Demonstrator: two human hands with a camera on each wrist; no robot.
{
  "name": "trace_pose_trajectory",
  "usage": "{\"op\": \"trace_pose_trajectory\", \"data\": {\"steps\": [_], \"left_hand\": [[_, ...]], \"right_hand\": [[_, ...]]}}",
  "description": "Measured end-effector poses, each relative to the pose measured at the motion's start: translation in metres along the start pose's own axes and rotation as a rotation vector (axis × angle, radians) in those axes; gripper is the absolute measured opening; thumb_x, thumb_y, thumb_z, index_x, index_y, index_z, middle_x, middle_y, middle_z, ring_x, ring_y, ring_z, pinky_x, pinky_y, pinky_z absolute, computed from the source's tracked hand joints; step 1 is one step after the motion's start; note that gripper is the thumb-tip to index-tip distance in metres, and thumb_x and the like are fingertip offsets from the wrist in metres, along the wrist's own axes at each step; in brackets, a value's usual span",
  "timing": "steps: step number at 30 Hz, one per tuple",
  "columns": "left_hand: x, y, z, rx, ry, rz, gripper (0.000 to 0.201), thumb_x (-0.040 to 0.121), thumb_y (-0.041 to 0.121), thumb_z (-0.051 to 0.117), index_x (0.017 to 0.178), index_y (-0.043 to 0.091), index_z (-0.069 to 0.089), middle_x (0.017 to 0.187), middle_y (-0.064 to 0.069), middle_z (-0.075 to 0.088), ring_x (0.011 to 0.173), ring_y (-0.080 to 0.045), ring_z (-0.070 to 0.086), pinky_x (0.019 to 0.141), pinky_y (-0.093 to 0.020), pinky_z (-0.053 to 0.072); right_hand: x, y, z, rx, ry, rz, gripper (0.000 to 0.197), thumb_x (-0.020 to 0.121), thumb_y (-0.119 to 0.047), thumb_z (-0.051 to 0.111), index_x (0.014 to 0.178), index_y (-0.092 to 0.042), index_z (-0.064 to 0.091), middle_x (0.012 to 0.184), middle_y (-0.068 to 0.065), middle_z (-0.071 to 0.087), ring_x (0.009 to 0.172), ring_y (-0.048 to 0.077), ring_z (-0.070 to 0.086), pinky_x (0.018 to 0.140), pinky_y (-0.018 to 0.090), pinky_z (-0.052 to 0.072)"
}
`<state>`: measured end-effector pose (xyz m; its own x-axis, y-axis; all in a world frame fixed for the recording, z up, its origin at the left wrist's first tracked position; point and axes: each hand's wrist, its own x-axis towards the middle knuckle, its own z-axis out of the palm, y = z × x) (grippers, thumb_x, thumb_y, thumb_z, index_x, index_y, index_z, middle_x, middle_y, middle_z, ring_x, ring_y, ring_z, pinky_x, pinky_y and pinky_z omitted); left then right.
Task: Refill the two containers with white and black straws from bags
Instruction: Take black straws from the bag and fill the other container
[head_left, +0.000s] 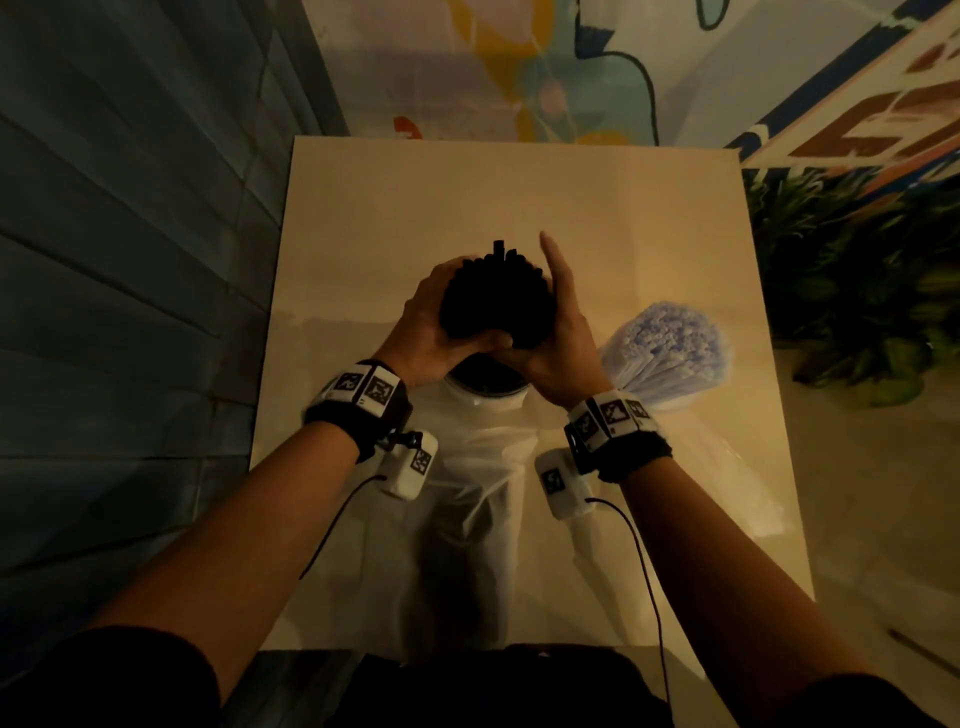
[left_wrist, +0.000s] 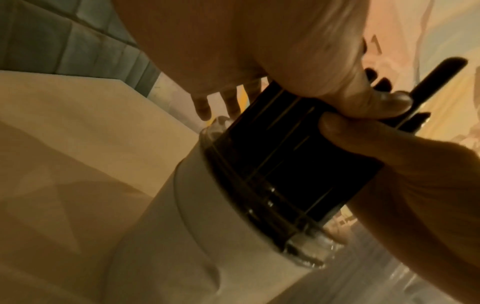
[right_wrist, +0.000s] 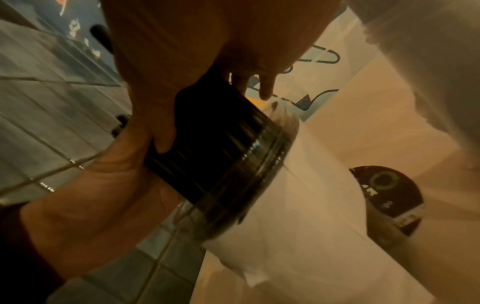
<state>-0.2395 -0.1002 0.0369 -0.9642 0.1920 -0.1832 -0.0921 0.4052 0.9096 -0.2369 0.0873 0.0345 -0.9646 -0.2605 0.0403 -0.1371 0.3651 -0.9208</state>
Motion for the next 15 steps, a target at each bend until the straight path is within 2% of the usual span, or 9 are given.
{"op": "trace_pose_trajectory", "data": {"steps": [2, 4, 5, 7, 8, 10, 12, 13, 15], "left_hand": [[0.003, 0.005, -0.002, -0.046, -0.003, -0.055, 0.091, 0.064, 0.061, 0.079, 0.137, 0.028, 0.035, 0.141, 0.001, 0.045, 0.130, -0.016, 0.046, 0.108, -0.045, 0.043], [0.005, 0.004, -0.005, -0.068, 0.016, -0.101, 0.098, 0.066, 0.054, 0.078, 0.144, 0.023, 0.027, 0.146, 0.002, 0.038, 0.133, -0.013, 0.038, 0.112, -0.041, 0.038], [0.004, 0.003, -0.007, -0.083, 0.027, -0.114, 0.104, 0.065, 0.055, 0.077, 0.147, 0.022, 0.023, 0.147, 0.004, 0.035, 0.135, -0.011, 0.035, 0.114, -0.040, 0.036], [-0.003, -0.005, -0.011, -0.105, 0.048, -0.136, 0.117, 0.059, 0.066, 0.077, 0.150, 0.024, 0.017, 0.149, 0.006, 0.034, 0.137, -0.010, 0.034, 0.112, -0.035, 0.035], [-0.010, -0.010, -0.013, -0.118, 0.060, -0.148, 0.121, 0.056, 0.071, 0.077, 0.151, 0.026, 0.016, 0.149, 0.005, 0.035, 0.138, -0.010, 0.035, 0.110, -0.032, 0.035], [-0.030, -0.023, -0.016, -0.156, 0.109, -0.156, 0.121, 0.056, 0.071, 0.077, 0.151, 0.027, 0.017, 0.149, 0.005, 0.038, 0.137, -0.009, 0.038, 0.108, -0.029, 0.033], [-0.058, -0.040, -0.018, -0.189, 0.193, -0.166, 0.111, 0.061, 0.068, 0.077, 0.149, 0.028, 0.022, 0.147, 0.005, 0.041, 0.135, -0.007, 0.040, 0.109, -0.031, 0.033], [-0.074, -0.054, -0.018, -0.213, 0.244, -0.194, 0.104, 0.064, 0.067, 0.076, 0.147, 0.030, 0.025, 0.146, 0.006, 0.043, 0.134, -0.007, 0.041, 0.108, -0.031, 0.034], [-0.112, -0.081, -0.013, -0.233, 0.373, -0.324, 0.087, 0.071, 0.062, 0.075, 0.141, 0.033, 0.033, 0.143, 0.007, 0.046, 0.132, -0.009, 0.044, 0.107, -0.034, 0.038]], "right_hand": [[0.003, -0.005, -0.003, 0.002, 0.011, 0.028, 0.121, 0.075, -0.030, 0.087, 0.159, -0.017, 0.001, 0.141, 0.007, 0.049, 0.122, 0.020, 0.058, 0.099, 0.037, 0.054], [0.003, -0.008, -0.007, -0.021, 0.027, 0.063, 0.127, 0.070, -0.031, 0.091, 0.159, -0.017, 0.000, 0.153, -0.005, 0.034, 0.136, 0.012, 0.044, 0.108, 0.032, 0.046], [0.001, -0.009, -0.011, -0.033, 0.037, 0.056, 0.128, 0.069, -0.032, 0.091, 0.159, -0.017, 0.001, 0.158, -0.009, 0.025, 0.142, 0.010, 0.037, 0.111, 0.026, 0.041], [-0.009, -0.016, -0.019, -0.034, 0.082, 0.024, 0.124, 0.071, -0.032, 0.090, 0.159, -0.015, 0.003, 0.165, 0.000, 0.016, 0.147, 0.010, 0.030, 0.109, 0.011, 0.034], [-0.018, -0.022, -0.023, -0.028, 0.122, 0.012, 0.118, 0.074, -0.031, 0.088, 0.158, -0.015, 0.006, 0.164, 0.005, 0.019, 0.146, 0.010, 0.031, 0.108, 0.011, 0.034], [-0.041, -0.033, -0.030, -0.002, 0.239, -0.009, 0.098, 0.081, -0.026, 0.083, 0.155, -0.012, 0.021, 0.153, 0.009, 0.040, 0.138, 0.013, 0.044, 0.109, 0.025, 0.042], [-0.068, -0.041, -0.033, 0.027, 0.340, -0.046, 0.061, 0.088, -0.018, 0.076, 0.140, -0.006, 0.045, 0.125, 0.007, 0.061, 0.116, 0.017, 0.061, 0.095, 0.034, 0.052], [-0.082, -0.042, -0.032, 0.021, 0.341, -0.062, 0.041, 0.091, -0.016, 0.072, 0.127, -0.005, 0.056, 0.111, 0.005, 0.065, 0.101, 0.016, 0.065, 0.085, 0.035, 0.054], [-0.107, -0.036, -0.025, -0.027, 0.223, -0.054, 0.012, 0.094, -0.013, 0.065, 0.105, -0.007, 0.067, 0.093, 0.000, 0.069, 0.082, 0.013, 0.065, 0.072, 0.031, 0.053]]}}
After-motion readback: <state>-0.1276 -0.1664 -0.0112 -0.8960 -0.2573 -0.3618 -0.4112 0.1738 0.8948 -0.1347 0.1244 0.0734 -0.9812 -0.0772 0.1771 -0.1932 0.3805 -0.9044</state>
